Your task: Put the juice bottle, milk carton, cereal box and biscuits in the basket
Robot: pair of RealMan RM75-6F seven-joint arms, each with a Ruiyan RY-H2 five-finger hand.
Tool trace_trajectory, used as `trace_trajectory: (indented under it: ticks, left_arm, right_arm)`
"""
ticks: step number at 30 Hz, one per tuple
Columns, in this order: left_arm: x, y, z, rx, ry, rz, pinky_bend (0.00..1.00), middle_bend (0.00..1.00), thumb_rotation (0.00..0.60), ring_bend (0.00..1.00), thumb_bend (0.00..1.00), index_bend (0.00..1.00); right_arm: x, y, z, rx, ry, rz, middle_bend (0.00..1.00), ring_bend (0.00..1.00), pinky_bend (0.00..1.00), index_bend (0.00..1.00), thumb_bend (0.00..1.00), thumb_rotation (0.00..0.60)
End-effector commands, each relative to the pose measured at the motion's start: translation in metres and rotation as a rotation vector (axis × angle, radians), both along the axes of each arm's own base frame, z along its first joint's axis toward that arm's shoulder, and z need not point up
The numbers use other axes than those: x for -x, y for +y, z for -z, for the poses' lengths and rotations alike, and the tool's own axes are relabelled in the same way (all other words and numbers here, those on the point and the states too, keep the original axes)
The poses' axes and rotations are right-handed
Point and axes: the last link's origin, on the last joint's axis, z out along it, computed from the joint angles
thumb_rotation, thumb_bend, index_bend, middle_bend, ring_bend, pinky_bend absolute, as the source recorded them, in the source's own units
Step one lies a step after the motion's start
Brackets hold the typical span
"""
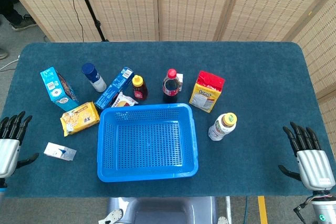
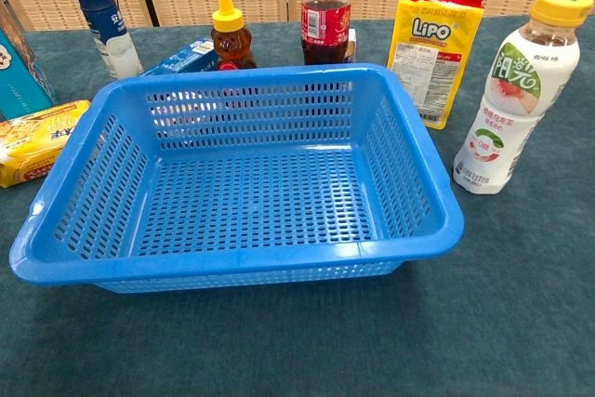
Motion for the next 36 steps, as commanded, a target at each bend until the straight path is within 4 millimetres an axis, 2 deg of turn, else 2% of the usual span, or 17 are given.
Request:
trace_trajectory:
  ticks: [1,5,14,27,36]
  left_arm:
    - [0.0,-0.002,-0.001,0.007,-0.011,0.001,0.0,0.0,0.6,0.0,0.04,0.0]
    - [0.0,-0.005,-0.003,0.026,-0.025,-0.003,0.0,0.0,0.6,0.0,0.04,0.0]
    - [-0.001,-0.005,-0.005,0.034,-0.031,-0.02,0.0,0.0,0.6,0.0,0.04,0.0]
    - [0.0,-0.006,-0.011,0.026,-0.054,-0.014,0.0,0.0,0.6,0.0,0.04,0.0]
    - [0.001,-0.005,-0.016,0.024,-0.074,-0.016,0.0,0.0,0.6,0.0,0.04,0.0]
  right_arm:
    - [0.0,-0.001,0.001,-0.024,-0.043,-0.001,0.0,0.0,0.0,0.0,0.0,0.6]
    - [-0.006,-0.004,0.002,-0.063,-0.125,-0.028,0.0,0.0,0.0,0.0,0.0,0.6]
    - [-0.022,-0.046,0.017,-0.152,-0.31,-0.118,0.0,0.0,0.0,0.0,0.0,0.6]
    - [-0.042,-0.098,0.057,-0.355,-0.541,-0.082,0.0,0.0,0.0,0.0,0.0,0.6]
    - [-0.071,-0.125,0.089,-0.476,-0.661,-0.076,0.0,0.0,0.0,0.0,0.0,0.6]
